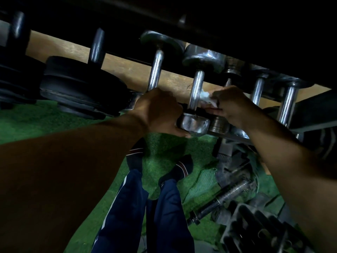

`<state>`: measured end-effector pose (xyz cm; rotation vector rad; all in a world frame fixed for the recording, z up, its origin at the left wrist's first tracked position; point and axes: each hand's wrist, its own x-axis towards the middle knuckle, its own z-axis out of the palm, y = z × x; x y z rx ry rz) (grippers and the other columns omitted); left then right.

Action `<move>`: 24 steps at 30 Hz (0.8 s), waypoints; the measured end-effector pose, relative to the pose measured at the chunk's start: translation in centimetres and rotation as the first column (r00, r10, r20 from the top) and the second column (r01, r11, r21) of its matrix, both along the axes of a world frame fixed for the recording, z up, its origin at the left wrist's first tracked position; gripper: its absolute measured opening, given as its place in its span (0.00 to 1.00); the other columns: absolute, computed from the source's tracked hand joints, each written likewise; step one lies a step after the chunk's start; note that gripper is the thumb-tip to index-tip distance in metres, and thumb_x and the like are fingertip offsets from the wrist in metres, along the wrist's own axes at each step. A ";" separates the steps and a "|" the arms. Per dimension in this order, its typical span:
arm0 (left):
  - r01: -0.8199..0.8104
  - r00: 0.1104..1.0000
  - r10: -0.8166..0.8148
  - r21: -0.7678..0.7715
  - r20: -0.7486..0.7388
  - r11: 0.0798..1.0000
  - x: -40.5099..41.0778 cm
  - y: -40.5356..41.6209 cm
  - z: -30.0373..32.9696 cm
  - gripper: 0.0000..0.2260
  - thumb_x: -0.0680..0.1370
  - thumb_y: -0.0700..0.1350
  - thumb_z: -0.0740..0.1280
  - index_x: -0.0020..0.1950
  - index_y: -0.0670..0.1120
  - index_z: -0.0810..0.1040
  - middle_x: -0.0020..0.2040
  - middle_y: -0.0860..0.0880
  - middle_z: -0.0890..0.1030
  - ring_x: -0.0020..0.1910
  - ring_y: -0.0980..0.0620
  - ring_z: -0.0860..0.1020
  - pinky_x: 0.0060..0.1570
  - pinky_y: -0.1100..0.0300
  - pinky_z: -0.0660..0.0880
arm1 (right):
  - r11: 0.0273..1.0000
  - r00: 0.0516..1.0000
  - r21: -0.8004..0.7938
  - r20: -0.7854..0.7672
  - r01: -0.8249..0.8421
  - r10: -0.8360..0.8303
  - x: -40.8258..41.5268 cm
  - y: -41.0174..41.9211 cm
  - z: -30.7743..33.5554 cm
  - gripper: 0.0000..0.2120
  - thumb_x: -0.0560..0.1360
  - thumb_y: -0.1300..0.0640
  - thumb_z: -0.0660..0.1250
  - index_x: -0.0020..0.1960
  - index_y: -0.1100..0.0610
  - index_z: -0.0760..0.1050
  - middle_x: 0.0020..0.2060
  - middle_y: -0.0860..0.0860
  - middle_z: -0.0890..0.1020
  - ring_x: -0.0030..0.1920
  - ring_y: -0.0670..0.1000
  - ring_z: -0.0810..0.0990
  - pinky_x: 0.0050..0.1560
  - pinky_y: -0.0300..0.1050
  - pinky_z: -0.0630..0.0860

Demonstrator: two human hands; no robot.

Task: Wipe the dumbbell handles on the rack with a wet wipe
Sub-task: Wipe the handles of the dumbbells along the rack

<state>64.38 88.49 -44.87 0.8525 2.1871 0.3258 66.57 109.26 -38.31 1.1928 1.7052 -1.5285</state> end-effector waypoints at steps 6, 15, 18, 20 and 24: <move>0.478 0.734 -0.460 -0.100 -0.500 0.872 -1.9 -0.4 4.0 0.49 0.66 0.84 0.36 0.59 0.56 0.82 0.40 0.54 0.83 0.43 0.50 0.81 0.33 0.58 0.65 | 0.993 0.971 -0.063 0.213 -0.099 0.110 0.2 -0.8 -0.6 0.11 0.83 0.61 0.57 0.42 0.56 0.71 0.29 0.51 0.70 0.24 0.45 0.69 0.24 0.35 0.65; 0.458 0.731 -0.410 -0.054 -0.546 0.887 -1.7 0.1 4.2 0.47 0.67 0.84 0.41 0.57 0.54 0.82 0.44 0.53 0.85 0.47 0.49 0.82 0.39 0.56 0.75 | 0.948 0.962 -0.189 0.146 0.254 -0.229 -2.1 0.4 -1.8 0.10 0.80 0.64 0.57 0.41 0.55 0.67 0.32 0.51 0.70 0.20 0.43 0.68 0.22 0.34 0.64; 0.449 0.741 -0.408 -0.058 -0.533 0.892 -1.6 0.1 4.6 0.43 0.68 0.84 0.44 0.49 0.51 0.81 0.41 0.50 0.84 0.45 0.48 0.83 0.38 0.56 0.74 | 0.918 0.939 -0.203 0.019 0.341 -0.345 -3.2 0.9 -1.3 0.07 0.81 0.65 0.57 0.45 0.58 0.69 0.33 0.53 0.71 0.22 0.44 0.71 0.23 0.35 0.67; 0.439 0.737 -0.411 -0.082 -0.536 0.895 -1.7 0.0 4.3 0.46 0.67 0.85 0.41 0.54 0.53 0.82 0.42 0.51 0.84 0.46 0.48 0.82 0.39 0.57 0.75 | 0.936 0.948 -0.169 -0.032 0.308 -0.317 -3.2 1.0 -0.7 0.07 0.80 0.66 0.59 0.44 0.59 0.70 0.33 0.53 0.72 0.23 0.44 0.73 0.25 0.35 0.69; 0.441 0.710 -0.426 -0.118 -0.561 0.890 -1.5 0.0 3.7 0.48 0.66 0.85 0.39 0.59 0.56 0.81 0.46 0.53 0.84 0.48 0.49 0.82 0.38 0.57 0.70 | 0.996 0.992 -0.065 -0.110 0.062 -0.069 -2.1 0.3 -0.1 0.12 0.80 0.69 0.60 0.40 0.58 0.71 0.25 0.52 0.75 0.22 0.44 0.74 0.28 0.37 0.67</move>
